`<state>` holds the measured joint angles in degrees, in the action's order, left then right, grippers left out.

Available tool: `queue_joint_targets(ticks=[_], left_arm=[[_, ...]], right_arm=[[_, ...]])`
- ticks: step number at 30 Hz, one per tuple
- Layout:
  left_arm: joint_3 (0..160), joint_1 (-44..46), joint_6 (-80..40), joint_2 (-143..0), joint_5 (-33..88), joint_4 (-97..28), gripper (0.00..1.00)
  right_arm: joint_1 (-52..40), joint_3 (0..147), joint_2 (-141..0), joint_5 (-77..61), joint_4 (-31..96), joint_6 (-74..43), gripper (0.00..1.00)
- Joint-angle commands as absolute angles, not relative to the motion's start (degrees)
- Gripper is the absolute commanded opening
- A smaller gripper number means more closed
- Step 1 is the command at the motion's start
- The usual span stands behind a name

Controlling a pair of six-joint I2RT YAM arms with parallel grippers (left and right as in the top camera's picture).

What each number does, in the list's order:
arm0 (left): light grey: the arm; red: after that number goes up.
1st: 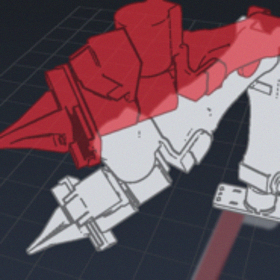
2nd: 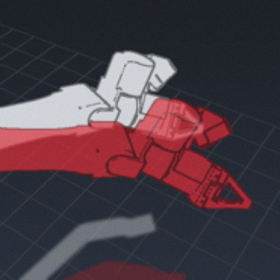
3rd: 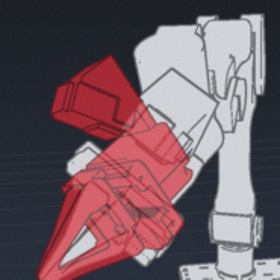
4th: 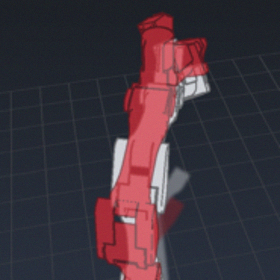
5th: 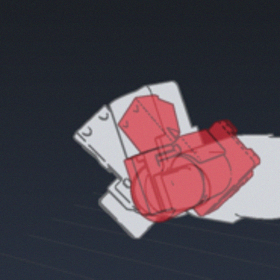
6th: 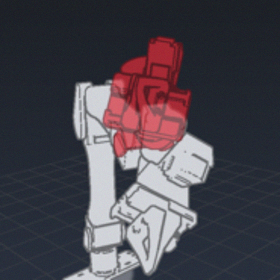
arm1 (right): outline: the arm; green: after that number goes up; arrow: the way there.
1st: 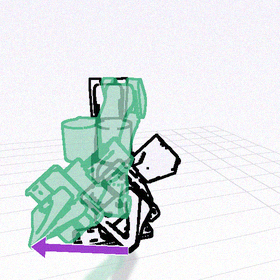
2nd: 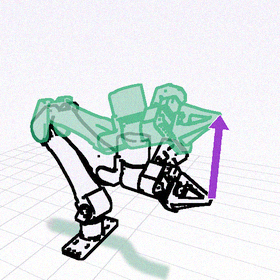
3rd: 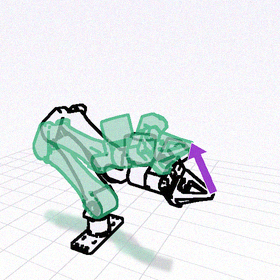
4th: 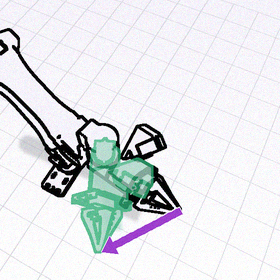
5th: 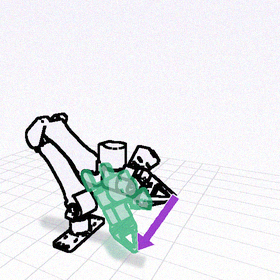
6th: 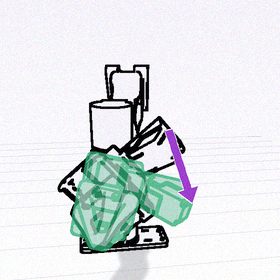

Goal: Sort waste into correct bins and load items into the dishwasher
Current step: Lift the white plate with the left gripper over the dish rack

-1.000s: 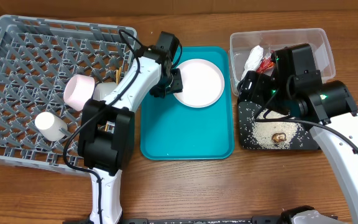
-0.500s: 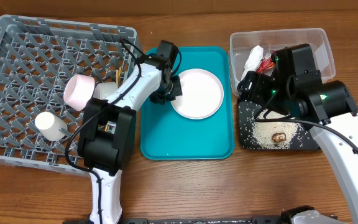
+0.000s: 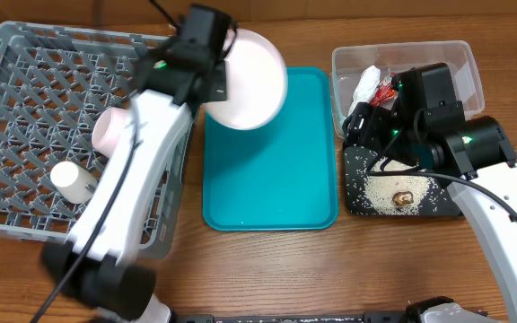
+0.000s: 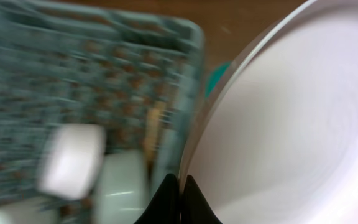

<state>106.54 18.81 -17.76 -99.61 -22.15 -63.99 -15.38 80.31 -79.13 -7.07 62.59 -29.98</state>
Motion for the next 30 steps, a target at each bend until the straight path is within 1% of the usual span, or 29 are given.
queue_joint_targets(ticks=[1,4,7,13,17,18,22,24,27,30], left_arm=[[106.98,17.04,-11.55,-96.01,-50.04,-67.81,0.04],[106.98,14.11,-11.53,-95.37,-61.39,-70.81,0.04],[106.98,10.15,-11.55,-95.92,-65.52,-72.25,0.04],[106.52,-0.36,-11.7,-97.91,-66.06,-71.85,0.04],[106.52,-5.78,-11.7,-98.89,-65.91,-67.35,0.04],[106.5,-7.7,-9.78,-99.5,-65.04,-64.12,0.04],[106.5,-10.37,-0.43,-101.62,-60.4,-57.47,0.04],[106.5,-11.03,3.05,-102.98,-58.83,-55.31,0.05],[106.5,-11.33,13.52,-106.21,-58.37,-50.65,0.04],[106.5,-11.33,20.8,-108.84,-58.41,-47.16,0.04]], right_arm=[[-15.31,81.45,-78.56,-6.5,62.08,-30.04,0.85],[-15.31,81.45,-78.54,-6.5,62.08,-30.04,0.85],[-15.31,81.45,-78.56,-6.5,62.06,-30.04,0.85],[-15.31,81.45,-78.56,-6.5,61.82,-30.04,0.85],[-15.31,81.45,-78.56,-6.5,61.76,-30.04,0.85],[-15.31,81.45,-78.54,-6.5,61.69,-30.02,0.85],[-15.31,81.45,-78.54,-6.5,61.25,-30.02,0.85],[-15.31,81.45,-78.56,-6.5,61.14,-30.02,0.85],[-15.31,81.45,-78.56,-6.5,61.19,-30.04,0.85],[-15.31,81.45,-78.56,-6.48,61.17,-30.02,0.85]])
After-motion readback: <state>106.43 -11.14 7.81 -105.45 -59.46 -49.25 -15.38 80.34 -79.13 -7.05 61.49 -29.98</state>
